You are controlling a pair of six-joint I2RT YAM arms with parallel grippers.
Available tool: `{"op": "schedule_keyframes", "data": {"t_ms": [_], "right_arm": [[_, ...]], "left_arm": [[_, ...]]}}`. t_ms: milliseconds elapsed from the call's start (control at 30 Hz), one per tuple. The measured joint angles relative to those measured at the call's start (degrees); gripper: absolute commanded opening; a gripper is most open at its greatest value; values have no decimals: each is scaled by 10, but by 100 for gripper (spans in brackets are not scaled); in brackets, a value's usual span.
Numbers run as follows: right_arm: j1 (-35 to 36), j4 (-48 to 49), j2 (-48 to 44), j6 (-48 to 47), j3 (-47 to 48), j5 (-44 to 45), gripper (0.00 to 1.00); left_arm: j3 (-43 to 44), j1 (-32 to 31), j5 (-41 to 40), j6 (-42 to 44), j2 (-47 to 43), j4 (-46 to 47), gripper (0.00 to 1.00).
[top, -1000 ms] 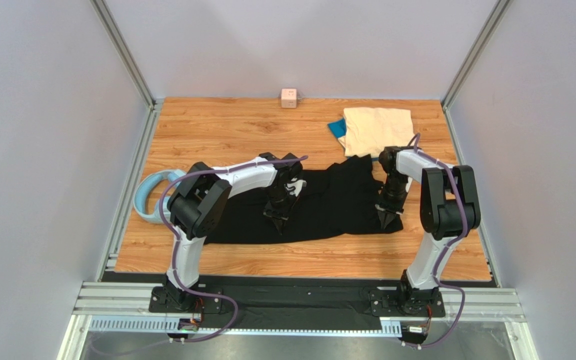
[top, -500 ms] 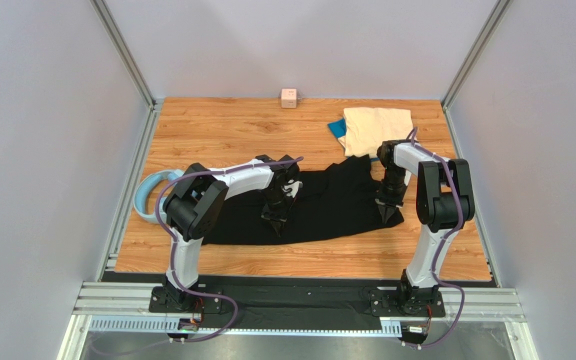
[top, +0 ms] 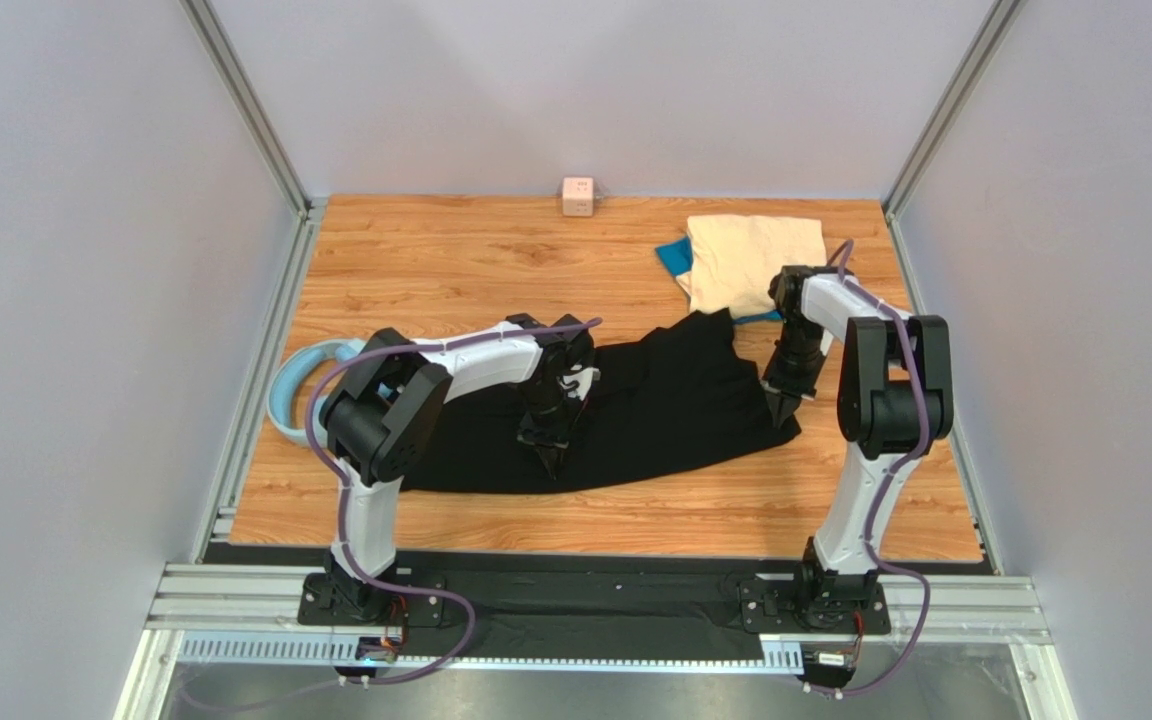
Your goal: Fold and stack the t-shirts
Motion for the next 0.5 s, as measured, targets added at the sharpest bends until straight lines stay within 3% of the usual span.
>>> {"op": "schedule_keyframes", "data": {"t_ms": [200,333,500], "right_arm": [[-8,-19,-69,-9,31,-12,10],[-8,-30,-122,-13,123,-43,10],[-4,-35,-79,-19,249,-78,11]], "left_arm": [[54,-1,-44,4,14,-33,10],[141,9,-71,4,15,-42,10],[272,42,-83,4,38,-45,9]]}}
